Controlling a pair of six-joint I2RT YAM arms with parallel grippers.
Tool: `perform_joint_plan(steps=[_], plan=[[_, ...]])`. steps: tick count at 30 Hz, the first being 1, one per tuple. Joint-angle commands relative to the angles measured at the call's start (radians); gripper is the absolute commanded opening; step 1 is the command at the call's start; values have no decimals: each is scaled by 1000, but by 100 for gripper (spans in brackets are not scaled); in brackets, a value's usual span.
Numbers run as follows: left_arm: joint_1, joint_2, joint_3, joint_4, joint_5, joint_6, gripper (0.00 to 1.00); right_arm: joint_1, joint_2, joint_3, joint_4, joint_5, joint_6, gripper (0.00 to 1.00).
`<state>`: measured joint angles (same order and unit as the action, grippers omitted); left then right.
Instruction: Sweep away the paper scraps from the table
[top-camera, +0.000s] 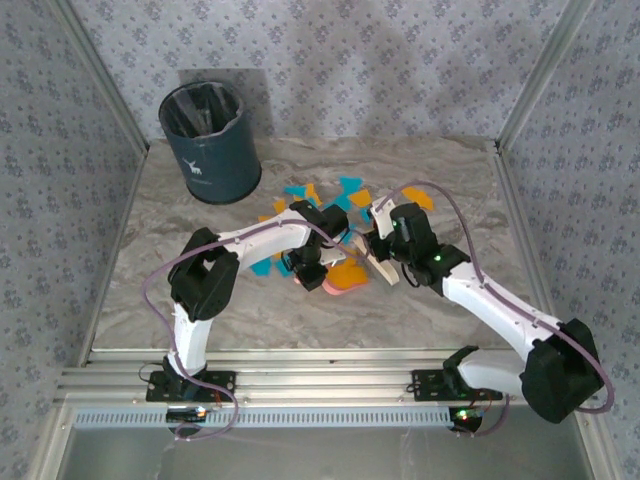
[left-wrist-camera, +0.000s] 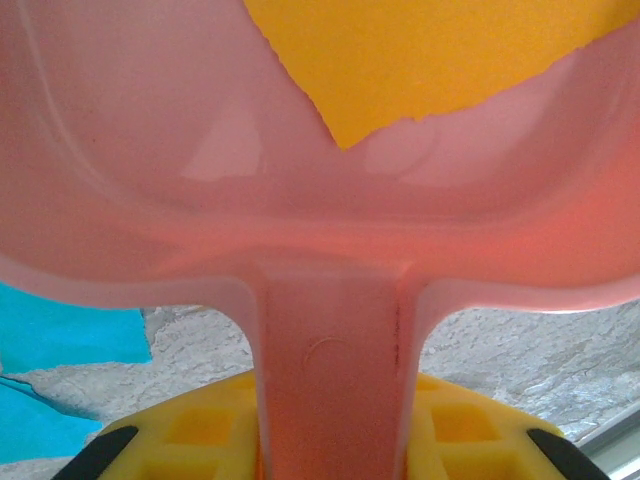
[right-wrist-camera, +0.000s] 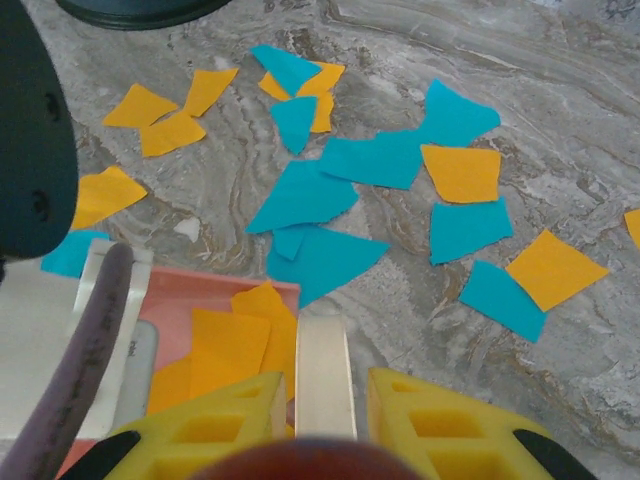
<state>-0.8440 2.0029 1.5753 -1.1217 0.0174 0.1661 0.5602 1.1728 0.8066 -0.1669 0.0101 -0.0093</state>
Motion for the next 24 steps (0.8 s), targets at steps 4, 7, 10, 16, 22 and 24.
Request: perform_joint_plan(steps=[4, 7, 10, 16, 22, 24], plan=[[5, 4, 2, -20, -7, -14, 0, 22, -73, 5, -47, 9, -2, 0], [5, 1, 0, -20, -4, -12, 0, 20, -97, -10, -9, 83, 20, 0], [5, -3, -2, -18, 1, -10, 0, 21, -105, -33, 64, 139, 66, 0], [2, -11, -9, -11, 7, 0, 0, 21, -59, -41, 140, 312, 183, 0], [-3, -18, -16, -3, 20, 12, 0, 23, 1, -41, 220, 292, 201, 0], [-4, -20, -17, 1, 21, 13, 0, 26, 23, -37, 221, 292, 205, 0]])
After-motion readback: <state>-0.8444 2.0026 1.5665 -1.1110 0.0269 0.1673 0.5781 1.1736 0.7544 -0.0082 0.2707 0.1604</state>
